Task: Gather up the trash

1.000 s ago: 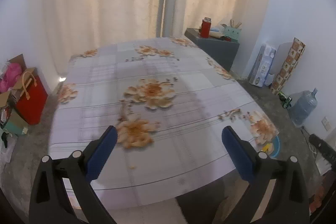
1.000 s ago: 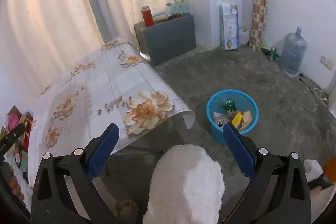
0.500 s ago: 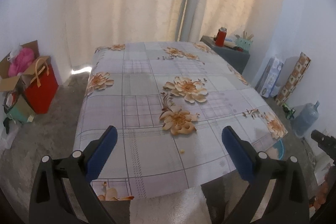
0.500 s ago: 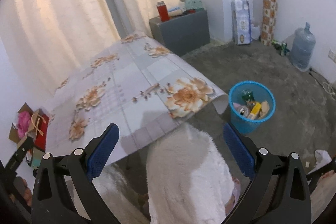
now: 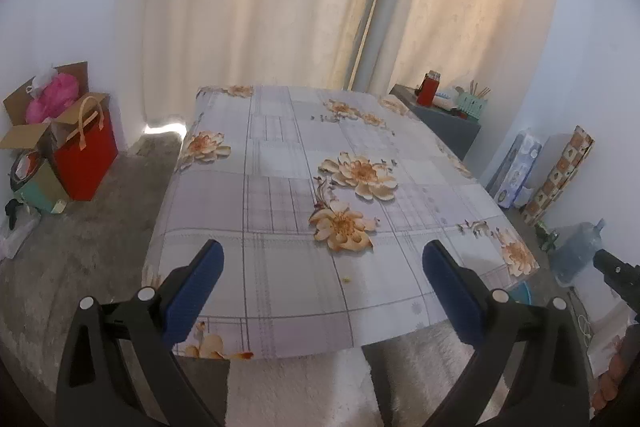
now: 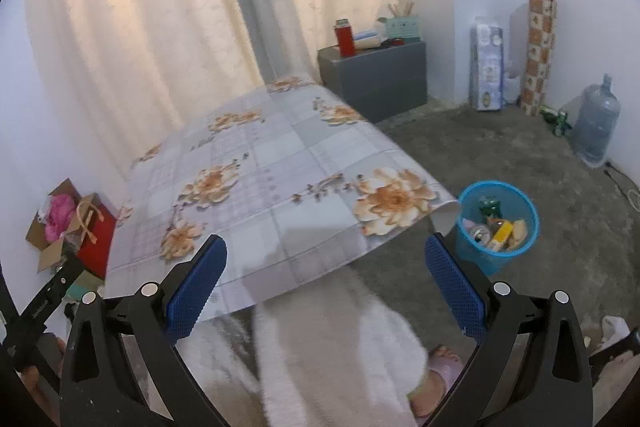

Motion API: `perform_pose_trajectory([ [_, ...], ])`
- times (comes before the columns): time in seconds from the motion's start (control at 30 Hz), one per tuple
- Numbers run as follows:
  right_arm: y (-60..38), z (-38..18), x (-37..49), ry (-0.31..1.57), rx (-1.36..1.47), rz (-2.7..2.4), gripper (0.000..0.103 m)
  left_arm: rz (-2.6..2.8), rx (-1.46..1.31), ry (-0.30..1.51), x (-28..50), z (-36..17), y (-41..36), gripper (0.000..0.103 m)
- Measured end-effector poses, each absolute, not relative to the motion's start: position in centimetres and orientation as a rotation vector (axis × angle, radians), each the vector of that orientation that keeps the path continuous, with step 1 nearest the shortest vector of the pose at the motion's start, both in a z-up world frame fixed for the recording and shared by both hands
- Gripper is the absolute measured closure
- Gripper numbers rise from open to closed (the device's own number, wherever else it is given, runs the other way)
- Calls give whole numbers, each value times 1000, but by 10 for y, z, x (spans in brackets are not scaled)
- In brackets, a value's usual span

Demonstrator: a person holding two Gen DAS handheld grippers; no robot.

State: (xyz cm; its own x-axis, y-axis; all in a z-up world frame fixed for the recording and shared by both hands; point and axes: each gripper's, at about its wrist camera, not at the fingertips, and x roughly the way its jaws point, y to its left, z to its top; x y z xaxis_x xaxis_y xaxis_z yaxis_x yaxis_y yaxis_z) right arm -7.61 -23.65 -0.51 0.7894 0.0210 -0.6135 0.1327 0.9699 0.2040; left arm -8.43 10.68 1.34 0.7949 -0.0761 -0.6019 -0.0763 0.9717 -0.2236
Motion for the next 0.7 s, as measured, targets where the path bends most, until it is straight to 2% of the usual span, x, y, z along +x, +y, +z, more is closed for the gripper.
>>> perform_pose_trajectory([
  [0.7,-274,-44,-62,571,68,-447,8,0,-2,704,-25,2,2,5],
])
